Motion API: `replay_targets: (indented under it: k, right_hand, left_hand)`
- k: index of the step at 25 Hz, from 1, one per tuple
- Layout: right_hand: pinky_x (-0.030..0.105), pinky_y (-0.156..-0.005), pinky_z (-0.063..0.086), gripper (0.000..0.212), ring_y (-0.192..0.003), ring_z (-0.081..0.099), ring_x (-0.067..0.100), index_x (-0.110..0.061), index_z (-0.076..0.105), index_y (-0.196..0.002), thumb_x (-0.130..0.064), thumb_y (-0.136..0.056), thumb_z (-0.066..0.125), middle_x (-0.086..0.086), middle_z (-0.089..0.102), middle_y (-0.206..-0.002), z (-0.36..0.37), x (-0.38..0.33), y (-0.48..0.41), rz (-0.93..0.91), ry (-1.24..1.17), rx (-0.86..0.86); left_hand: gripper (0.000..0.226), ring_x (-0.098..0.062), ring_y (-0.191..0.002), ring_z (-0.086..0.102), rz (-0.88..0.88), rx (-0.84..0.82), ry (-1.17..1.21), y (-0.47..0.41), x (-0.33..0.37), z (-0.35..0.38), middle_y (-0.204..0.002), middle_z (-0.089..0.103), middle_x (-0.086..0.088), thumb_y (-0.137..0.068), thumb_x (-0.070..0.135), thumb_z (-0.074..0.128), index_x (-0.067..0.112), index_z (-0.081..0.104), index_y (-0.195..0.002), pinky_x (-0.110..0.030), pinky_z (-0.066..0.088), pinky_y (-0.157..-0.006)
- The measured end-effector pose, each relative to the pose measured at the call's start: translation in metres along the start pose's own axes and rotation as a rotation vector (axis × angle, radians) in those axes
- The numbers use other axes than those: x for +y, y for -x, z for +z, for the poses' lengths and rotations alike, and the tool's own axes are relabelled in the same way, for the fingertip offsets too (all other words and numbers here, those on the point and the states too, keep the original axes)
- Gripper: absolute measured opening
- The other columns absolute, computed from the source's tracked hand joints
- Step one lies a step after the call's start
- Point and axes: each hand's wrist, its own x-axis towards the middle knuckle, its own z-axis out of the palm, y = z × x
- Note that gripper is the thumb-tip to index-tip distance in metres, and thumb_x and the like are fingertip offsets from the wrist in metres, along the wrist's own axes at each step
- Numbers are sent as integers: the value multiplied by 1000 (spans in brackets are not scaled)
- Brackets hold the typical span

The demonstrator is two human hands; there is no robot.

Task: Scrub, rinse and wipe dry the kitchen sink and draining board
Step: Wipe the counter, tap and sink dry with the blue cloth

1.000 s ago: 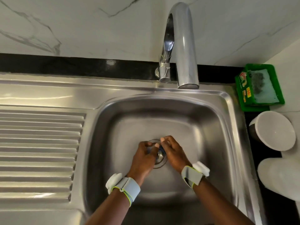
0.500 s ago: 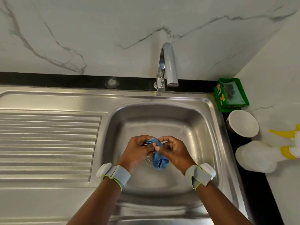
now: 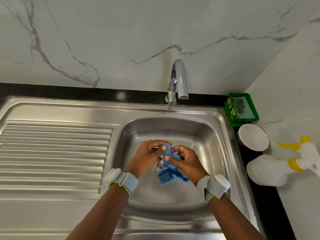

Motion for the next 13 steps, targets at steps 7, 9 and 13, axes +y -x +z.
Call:
replay_targets:
  k: [7, 9, 13]
  right_hand:
    - [48, -102, 51, 42, -112, 66, 38, -3, 67, -122, -29, -89, 73, 22, 70, -116, -17, -14, -7, 231, -561, -104]
    - [48, -98, 54, 41, -110, 67, 40, -1, 67, -120, -25, -88, 75, 24, 70, -116, -20, -24, -13, 181, -509, -68]
    - [40, -91, 58, 34, -102, 72, 30, -4, 71, -111, -23, -84, 80, 15, 75, -106, -22, -47, -28, 50, -337, 11]
  left_hand:
    - [33, -15, -108, 67, 87, 184, -148, -33, 36, 3, -118, 68, 4, -99, 30, 65, 30, 64, -133, -34, 55, -96]
    - [52, -6, -100, 61, 206, 303, -387, -67, 72, 8, -116, 60, 5, -95, 43, 67, 30, 52, -142, -22, 51, -85]
    - [40, -35, -99, 64, 239, 338, -732, -129, 123, 18, -109, 62, -16, -94, 31, 73, 8, 62, -126, -34, 46, -78]
